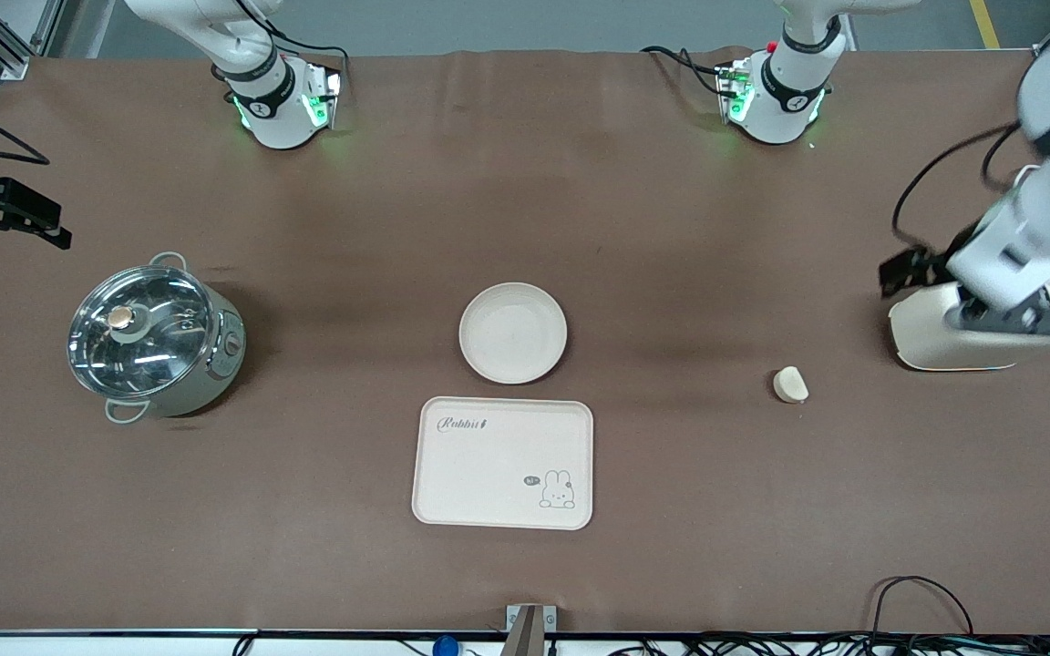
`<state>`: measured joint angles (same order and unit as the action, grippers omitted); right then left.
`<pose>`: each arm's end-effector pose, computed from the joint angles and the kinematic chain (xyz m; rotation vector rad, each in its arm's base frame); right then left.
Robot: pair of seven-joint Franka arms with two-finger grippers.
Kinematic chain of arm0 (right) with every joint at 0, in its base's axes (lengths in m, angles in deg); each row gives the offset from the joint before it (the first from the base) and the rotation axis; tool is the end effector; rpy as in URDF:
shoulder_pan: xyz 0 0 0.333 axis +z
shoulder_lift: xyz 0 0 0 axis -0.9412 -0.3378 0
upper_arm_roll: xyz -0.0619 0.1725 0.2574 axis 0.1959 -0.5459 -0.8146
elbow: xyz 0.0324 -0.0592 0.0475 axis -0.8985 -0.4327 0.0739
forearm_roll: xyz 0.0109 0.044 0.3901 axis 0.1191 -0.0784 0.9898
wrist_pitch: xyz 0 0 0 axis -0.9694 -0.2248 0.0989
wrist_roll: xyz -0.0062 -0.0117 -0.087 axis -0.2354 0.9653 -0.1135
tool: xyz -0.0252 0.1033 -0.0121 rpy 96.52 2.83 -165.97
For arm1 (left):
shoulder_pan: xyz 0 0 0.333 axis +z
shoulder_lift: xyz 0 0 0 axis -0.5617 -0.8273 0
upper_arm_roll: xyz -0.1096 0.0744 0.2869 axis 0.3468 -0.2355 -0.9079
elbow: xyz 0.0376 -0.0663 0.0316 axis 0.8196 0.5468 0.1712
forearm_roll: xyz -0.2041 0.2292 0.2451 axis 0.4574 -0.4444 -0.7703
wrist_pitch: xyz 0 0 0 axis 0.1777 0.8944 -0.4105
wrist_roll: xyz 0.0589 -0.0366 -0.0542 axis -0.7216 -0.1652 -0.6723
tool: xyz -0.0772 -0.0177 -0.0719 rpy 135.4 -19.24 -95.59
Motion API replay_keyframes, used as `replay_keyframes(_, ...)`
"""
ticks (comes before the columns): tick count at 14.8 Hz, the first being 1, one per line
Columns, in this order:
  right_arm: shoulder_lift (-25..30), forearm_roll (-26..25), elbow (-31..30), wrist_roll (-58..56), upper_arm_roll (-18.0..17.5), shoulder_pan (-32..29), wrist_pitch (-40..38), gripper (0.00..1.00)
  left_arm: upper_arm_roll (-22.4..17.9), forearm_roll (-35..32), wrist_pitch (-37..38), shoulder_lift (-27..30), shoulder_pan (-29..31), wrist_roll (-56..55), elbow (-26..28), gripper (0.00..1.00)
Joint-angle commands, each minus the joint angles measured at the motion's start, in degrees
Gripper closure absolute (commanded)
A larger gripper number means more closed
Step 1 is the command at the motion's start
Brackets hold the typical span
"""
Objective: Place bun in plate and plate on tray
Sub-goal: 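Reach the left gripper to the bun while the right gripper approaches the plate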
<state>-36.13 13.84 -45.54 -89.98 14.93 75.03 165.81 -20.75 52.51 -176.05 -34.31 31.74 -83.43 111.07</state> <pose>0.5550 -0.0249 0.6334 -3.1191 -0.1562 0.0020 0.6046 -0.0545 0.5000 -3.0893 0.1565 0.0951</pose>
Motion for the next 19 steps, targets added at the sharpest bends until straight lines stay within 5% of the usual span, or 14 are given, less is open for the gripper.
replay_keyframes(1, -2.2, 0.2, 0.0, 0.4, -0.2, 1.9, 3.2, 0.0, 0.7, -0.1, -12.0, -4.1, 0.4, -3.1, 7.7, 0.0)
replay_keyframes(5, -6.3, 0.0, 0.1, 0.4, -0.3, 4.5, 6.8, 0.0, 0.7, 0.0, -34.5, -7.8, 0.1, -5.4, 21.1, 0.0)
replay_keyframes(13, -10.1, 4.9, 0.3, 0.2, -0.3, 13.4, 10.8, 0.0, 0.7, -0.1, -56.1, -17.0, 1.6, -5.5, 27.8, 0.02)
replay_keyframes(15, -13.6, 5.4, 0.2, 0.3, -0.4, 15.4, 14.0, 0.0, 0.8, -0.3, -58.6, -17.9, 2.3, -5.4, 28.6, 0.19)
replay_keyframes(17, -17.4, 6.0, 0.3, 0.3, -0.3, 16.8, 15.8, 0.0, 0.9, -0.3, -58.8, -17.7, 2.3, -5.3, 28.8, 0.56)
replay_keyframes(19, -19.6, 6.1, 0.3, 0.4, -0.3, 16.9, 18.5, 0.0, 1.1, -0.3, -58.7, -17.5, 2.3, -5.3, 28.8, 0.8)
